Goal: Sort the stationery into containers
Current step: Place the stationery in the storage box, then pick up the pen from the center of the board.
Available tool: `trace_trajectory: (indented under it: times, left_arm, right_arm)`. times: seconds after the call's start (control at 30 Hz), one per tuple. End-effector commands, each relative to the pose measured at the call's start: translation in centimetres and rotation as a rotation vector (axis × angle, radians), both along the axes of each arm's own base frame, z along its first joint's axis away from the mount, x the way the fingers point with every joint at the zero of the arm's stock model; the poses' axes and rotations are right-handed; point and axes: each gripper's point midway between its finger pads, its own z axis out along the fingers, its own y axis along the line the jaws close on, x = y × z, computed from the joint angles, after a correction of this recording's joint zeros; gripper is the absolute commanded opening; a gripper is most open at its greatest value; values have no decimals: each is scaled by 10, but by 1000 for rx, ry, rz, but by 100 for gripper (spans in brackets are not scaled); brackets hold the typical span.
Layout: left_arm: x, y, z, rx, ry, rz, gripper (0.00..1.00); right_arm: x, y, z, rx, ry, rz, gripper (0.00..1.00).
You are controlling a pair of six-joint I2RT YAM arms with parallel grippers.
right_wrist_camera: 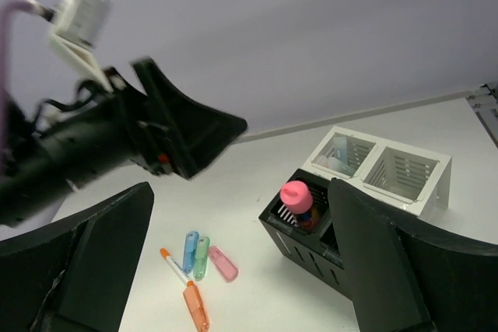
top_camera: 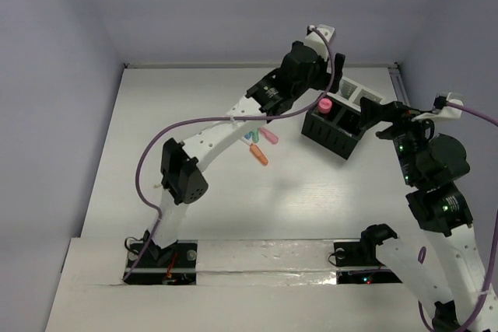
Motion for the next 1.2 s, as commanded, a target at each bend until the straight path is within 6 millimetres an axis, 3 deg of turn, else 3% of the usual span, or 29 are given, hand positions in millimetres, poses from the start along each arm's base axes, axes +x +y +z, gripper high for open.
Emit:
trace_trajectory:
  times: [0.0, 0.1, 0.2, 0.23, 0.27, 0.3, 0.33, 0.37, 0.4, 0.43, 0.47, 0.5, 0.53, 0.57, 0.6, 0.67, 0.7, 0.77, 0.8, 0.83, 0.9, 0.93, 0.97, 1.1, 1.13, 1.17]
  left_arm:
    - [-19, 28, 103, -145, -142, 21, 82]
    - [-33, 65, 122, -162, -161, 93, 87]
    - [-48, 97, 125, -179, -161, 144, 90]
    - [-60, 123, 118, -182, -160, 184, 90]
    - [-67, 136, 114, -195, -161, 202, 93]
    - [-90, 170, 139, -282, -185, 226, 96]
    - [-90, 188, 97, -231, -142, 293, 98]
    - [-95, 206, 90, -241, -136, 331, 99]
    - [-114, 238, 107, -306, -158, 361, 99]
    - [-119, 254, 82, -290, -128, 414, 99]
    - [-126, 267, 74, -282, -111, 433, 99]
    - [-141, 290, 88, -340, -129, 453, 99]
    - [-144, 307, 81, -331, -122, 496, 99]
    - [-150, 315, 68, -310, -96, 510, 99]
    - [-161, 332, 76, -344, -108, 523, 99]
    - [-169, 347, 67, -332, -98, 544, 99]
    - [-176, 357, 70, -351, -106, 553, 99]
    - [-180, 368, 58, -324, -93, 584, 99]
    - [-182, 373, 55, -325, -88, 595, 99]
    - [-185, 379, 50, -320, -86, 608, 99]
    - [-189, 385, 41, -314, -75, 616, 99]
    - [-190, 387, 36, -311, -71, 620, 99]
    - [-190, 387, 24, -289, -61, 621, 99]
    - [-194, 397, 2, -285, -60, 649, 99]
    - [-197, 406, 1, -298, -72, 672, 99]
    - [-196, 408, -5, -293, -74, 683, 99]
  right_arm:
    - [2, 10, 15, 6, -54, 51, 100]
    - [9, 27, 8, -4, -27, 126, 100]
    - [13, 48, -2, -15, -1, 232, 100]
    - [17, 55, -7, -12, 13, 261, 100]
    - [17, 64, -10, -14, 19, 308, 100]
    - [15, 74, -13, -17, 25, 366, 100]
    - [17, 81, -14, -4, 27, 394, 100]
    - [19, 86, -20, -2, 38, 420, 100]
    - [17, 94, -23, -1, 41, 466, 100]
    - [18, 98, -22, 1, 33, 488, 100]
    - [24, 105, -29, 3, 59, 515, 100]
    - [24, 115, -34, 0, 73, 571, 100]
    - [27, 121, -35, 1, 73, 598, 100]
    - [36, 129, -49, 12, 122, 629, 100]
    - [35, 142, -54, 15, 124, 694, 100]
    - [40, 160, -64, 25, 155, 759, 99]
    - [50, 170, -82, 23, 207, 773, 99]
    - [52, 191, -92, -10, 228, 797, 99]
    - [63, 199, -108, -27, 272, 773, 99]
    - [66, 207, -108, -44, 277, 775, 99]
    - [68, 227, -121, -82, 308, 782, 99]
    - [75, 237, -140, -103, 354, 780, 99]
    - [79, 244, -139, -120, 349, 779, 98]
    - [82, 294, -169, -213, 397, 846, 95]
    - [72, 314, -177, -249, 412, 893, 94]
    - [75, 330, -205, -315, 444, 922, 94]
